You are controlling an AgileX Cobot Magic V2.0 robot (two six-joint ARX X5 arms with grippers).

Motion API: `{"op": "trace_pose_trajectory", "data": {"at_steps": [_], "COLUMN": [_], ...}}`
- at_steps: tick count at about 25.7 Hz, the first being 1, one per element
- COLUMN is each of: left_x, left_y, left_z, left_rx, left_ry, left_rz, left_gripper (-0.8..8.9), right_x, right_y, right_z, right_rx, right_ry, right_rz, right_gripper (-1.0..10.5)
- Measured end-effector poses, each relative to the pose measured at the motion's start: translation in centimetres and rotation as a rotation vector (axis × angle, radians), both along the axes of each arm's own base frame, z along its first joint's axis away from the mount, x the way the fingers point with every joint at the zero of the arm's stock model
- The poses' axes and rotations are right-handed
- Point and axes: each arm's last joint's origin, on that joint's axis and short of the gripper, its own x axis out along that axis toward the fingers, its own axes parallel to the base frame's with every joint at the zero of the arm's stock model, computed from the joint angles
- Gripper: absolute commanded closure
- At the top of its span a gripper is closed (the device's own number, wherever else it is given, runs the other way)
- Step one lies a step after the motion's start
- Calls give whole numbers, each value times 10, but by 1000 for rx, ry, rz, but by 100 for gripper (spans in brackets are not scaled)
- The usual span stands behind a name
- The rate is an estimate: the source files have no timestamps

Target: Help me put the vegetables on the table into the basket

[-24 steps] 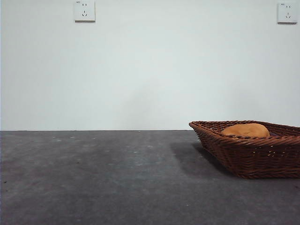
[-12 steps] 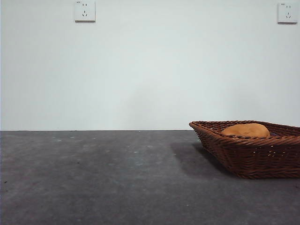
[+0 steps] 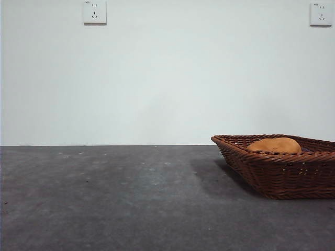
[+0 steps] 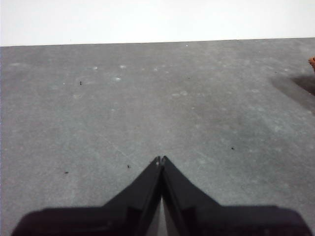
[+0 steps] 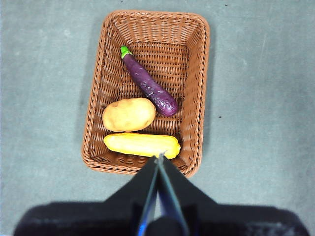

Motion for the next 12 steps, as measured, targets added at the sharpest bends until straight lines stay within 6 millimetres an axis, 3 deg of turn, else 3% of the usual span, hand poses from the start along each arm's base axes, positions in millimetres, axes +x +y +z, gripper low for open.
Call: {"op": "trace_pose_trajectory", "data": {"at_steps": [3, 6, 10, 12], "left_x": [0, 0, 1, 1], "left_y": [0, 0, 0, 0], "left_z": [0, -1, -2, -2], "left_rx": [0, 0, 1, 1], "left_ry": [5, 9, 21, 22], "left_rz": [0, 0, 0, 0], "left_gripper": [817, 817, 817, 817], "right_x": [-2, -24, -74, -99], "right_y": [-1, -8, -22, -29], "right_z": [1, 12, 48, 56], "right_rx": [-2, -42, 19, 66], "right_ry": [-8, -99, -520, -726], "right_rz": [-4, -44, -106, -128], "right_gripper": [946, 946, 946, 946]}}
